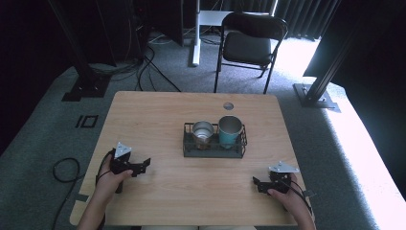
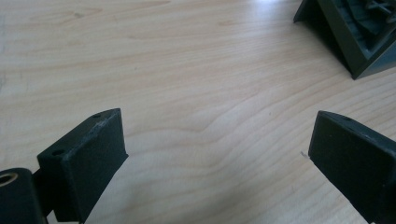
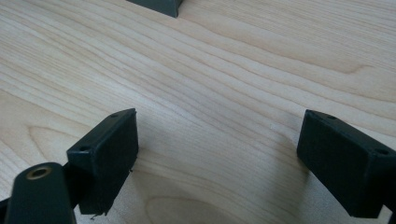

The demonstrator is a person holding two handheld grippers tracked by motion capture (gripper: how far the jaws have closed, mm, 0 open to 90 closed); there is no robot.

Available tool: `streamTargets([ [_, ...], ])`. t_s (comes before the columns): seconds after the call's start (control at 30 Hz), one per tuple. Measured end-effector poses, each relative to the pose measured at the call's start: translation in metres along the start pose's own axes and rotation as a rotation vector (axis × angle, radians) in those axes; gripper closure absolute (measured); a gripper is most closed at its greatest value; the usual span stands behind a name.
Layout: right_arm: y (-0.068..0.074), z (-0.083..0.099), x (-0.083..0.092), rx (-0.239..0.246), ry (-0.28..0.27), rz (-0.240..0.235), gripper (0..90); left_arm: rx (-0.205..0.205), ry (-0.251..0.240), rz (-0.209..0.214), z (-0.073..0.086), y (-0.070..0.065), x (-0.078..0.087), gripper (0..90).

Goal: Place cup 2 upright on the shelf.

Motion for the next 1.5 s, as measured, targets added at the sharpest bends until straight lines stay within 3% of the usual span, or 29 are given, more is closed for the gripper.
streamTargets([
  [0.43,0.0,0.0,0.0,0.001,0.0,0.0,12.2,-0.005,0.038,-0.084,0.013,0.01,0.011,4.7],
  [0.77,0.0,0.0,0.0,0.001,0.0,0.0,12.2,0.019,0.049,-0.143,0.018,0.022,0.019,4.7],
  [0.97,0.0,0.0,0.0,0.001,0.0,0.0,12.2,0.04,0.079,-0.18,0.027,0.03,0.025,4.7],
  [1.13,0.0,0.0,0.0,0.001,0.0,-0.001,12.2,0.05,0.143,-0.251,0.038,0.036,0.033,4.7],
  [1.23,0.0,0.0,0.0,0.001,0.0,-0.001,12.2,0.078,0.14,-0.263,0.04,0.039,0.034,4.7],
  [1.5,0.0,0.0,0.0,0.001,0.0,-0.001,12.2,0.088,0.134,-0.339,0.043,0.049,0.038,3.0],
])
Point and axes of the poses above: each handheld gripper's, and its own axes: x roughly backward along the jaws, z roughly out of its underside, y roughly to its left, the point moved 10 cm from there along -x, roughly forward along the jaws, and after that the axes turned 12 degrees about -y, right-handed, at the moved point
